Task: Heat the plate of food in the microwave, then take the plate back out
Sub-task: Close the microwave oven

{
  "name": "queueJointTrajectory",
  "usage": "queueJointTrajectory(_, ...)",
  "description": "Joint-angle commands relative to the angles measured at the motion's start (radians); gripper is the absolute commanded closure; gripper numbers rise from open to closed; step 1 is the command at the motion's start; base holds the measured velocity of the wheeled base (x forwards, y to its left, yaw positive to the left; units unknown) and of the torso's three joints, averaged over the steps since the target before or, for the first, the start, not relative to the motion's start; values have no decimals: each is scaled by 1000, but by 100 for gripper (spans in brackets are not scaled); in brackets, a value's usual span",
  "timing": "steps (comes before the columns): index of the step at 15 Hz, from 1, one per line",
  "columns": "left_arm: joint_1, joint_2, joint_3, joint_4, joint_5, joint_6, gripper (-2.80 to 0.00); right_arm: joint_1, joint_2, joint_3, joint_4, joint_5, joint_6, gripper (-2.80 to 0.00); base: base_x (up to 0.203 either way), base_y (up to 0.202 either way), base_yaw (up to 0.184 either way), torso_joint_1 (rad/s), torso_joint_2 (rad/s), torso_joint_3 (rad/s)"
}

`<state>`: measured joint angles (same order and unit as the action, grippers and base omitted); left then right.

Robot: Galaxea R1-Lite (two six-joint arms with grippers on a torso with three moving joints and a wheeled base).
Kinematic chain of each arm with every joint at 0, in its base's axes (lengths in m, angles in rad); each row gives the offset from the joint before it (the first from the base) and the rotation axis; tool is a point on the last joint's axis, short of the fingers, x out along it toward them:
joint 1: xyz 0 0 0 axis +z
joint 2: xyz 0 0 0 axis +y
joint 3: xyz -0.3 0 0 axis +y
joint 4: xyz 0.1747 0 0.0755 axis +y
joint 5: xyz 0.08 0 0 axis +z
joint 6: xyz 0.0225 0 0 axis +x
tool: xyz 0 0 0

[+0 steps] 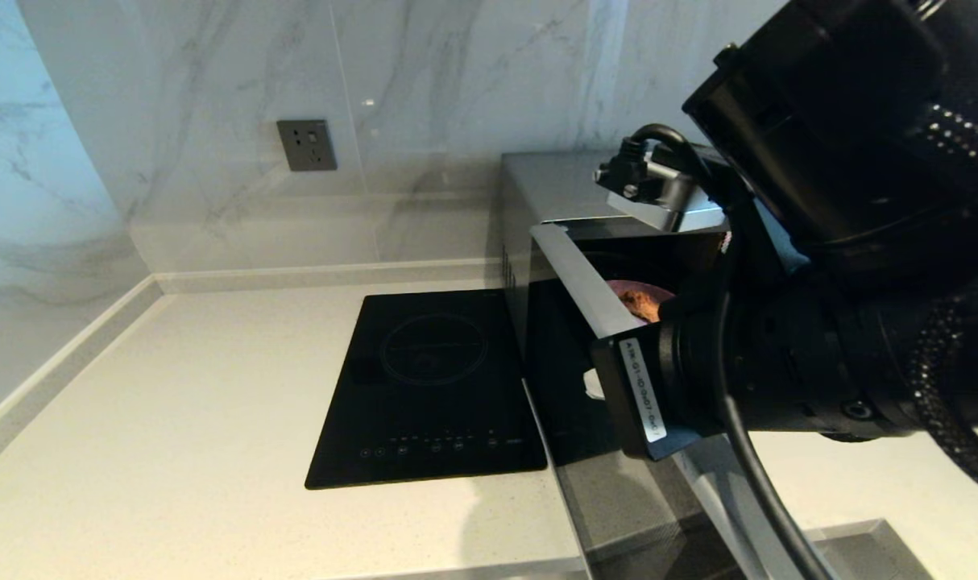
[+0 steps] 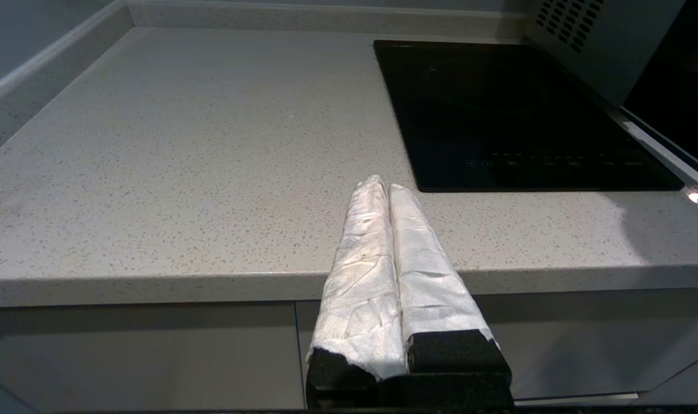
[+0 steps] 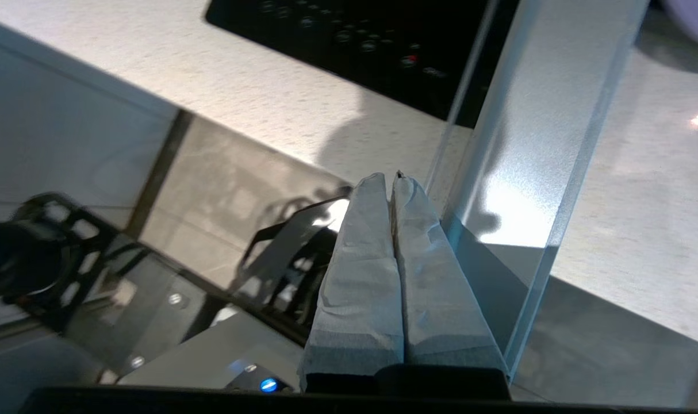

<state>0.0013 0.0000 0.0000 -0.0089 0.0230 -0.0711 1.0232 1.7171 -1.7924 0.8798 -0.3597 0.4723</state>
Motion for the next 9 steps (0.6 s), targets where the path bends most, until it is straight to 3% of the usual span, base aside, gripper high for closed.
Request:
queueJointTrajectory(1,0,2,0,0,0,-1,0,-3,-26,28,7,-80,4,0,0,0,0,0,0,0)
queueJointTrajectory(7,0,2,0,0,0,-1,0,-113,-88,145,10,-205,7,0,0,0,0,0,0,0)
queueJointTrajectory(9,0,2,0,0,0,-1,0,-156,-102,168,9,-215,49,0,0,0,0,0,0,0)
